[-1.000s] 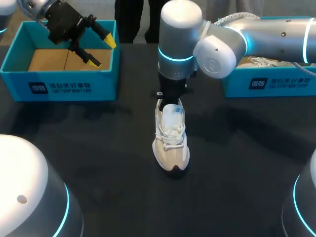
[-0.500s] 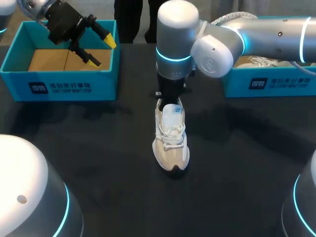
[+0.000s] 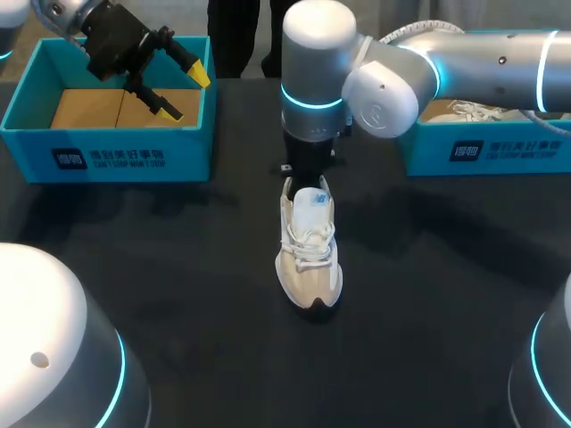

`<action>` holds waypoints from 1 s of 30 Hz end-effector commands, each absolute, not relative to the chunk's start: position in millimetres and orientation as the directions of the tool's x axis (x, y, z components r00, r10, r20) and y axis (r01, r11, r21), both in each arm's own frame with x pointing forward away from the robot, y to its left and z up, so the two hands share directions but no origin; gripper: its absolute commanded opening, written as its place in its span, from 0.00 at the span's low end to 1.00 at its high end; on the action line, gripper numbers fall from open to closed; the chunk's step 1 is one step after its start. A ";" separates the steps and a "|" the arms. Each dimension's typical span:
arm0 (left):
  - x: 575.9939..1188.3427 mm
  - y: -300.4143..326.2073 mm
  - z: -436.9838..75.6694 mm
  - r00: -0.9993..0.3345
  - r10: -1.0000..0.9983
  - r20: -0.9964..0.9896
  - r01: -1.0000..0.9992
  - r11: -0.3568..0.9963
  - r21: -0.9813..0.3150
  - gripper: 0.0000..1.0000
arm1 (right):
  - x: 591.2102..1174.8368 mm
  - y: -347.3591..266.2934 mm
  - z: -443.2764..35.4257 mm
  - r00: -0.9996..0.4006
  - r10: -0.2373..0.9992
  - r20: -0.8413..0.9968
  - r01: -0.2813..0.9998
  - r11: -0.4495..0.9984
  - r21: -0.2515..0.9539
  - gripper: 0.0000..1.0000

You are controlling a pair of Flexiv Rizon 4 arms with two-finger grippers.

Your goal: Take the shoe out of the shoebox, open the shoe tongue, remove and reinsert the insole, then place the shoe into the shoebox

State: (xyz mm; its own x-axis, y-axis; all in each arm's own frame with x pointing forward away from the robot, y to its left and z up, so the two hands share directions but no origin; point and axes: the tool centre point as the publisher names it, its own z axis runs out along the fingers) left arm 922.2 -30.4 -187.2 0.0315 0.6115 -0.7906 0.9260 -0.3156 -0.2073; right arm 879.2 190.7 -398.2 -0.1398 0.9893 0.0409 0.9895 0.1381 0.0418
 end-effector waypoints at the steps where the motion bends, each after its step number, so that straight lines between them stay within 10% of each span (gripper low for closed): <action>1: 920.6 -30.2 -186.7 0.033 0.614 -0.789 0.927 -0.313 -0.205 1.00 | 881.6 194.8 -409.7 -0.140 0.989 0.052 0.990 0.139 0.024 0.00; 30: 920.6 -30.2 -186.7 0.033 0.614 -0.789 0.927 -0.313 -0.205 1.00 | 855.5 187.6 -347.0 -0.176 0.980 0.089 0.954 0.192 -0.231 0.00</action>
State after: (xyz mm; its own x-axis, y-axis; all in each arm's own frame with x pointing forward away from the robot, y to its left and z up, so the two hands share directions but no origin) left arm 922.2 -30.3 -187.2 0.0315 0.6116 -0.7905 0.9260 -0.3156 -0.2073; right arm 854.9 185.8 -346.3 -0.1755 0.9803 0.0911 0.9540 0.1921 -0.2301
